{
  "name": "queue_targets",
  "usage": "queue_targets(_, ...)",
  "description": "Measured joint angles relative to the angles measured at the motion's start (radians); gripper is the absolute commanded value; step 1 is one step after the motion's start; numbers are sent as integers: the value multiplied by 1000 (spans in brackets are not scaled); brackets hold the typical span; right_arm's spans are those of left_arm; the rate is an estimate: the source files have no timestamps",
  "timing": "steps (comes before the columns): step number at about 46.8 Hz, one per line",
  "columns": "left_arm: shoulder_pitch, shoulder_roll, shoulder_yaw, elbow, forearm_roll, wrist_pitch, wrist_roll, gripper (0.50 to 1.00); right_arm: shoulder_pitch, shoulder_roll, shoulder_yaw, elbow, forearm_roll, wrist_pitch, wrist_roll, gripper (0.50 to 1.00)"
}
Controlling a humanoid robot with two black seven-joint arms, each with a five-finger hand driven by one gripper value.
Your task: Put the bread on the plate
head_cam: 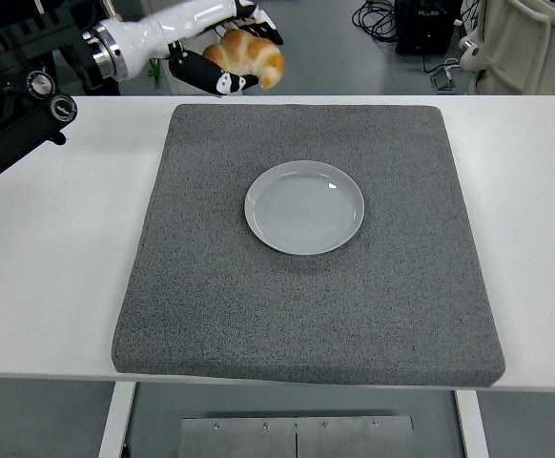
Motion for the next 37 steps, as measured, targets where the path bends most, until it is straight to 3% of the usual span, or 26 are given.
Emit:
queue_targets(19,7,-96,34,-36,37,9,24,605,0,0,0,0,0,0,0,1000)
queue_targets(37,11,-127,42,-33,40,10,38,605,0,0,0,0,0,0,0,1000)
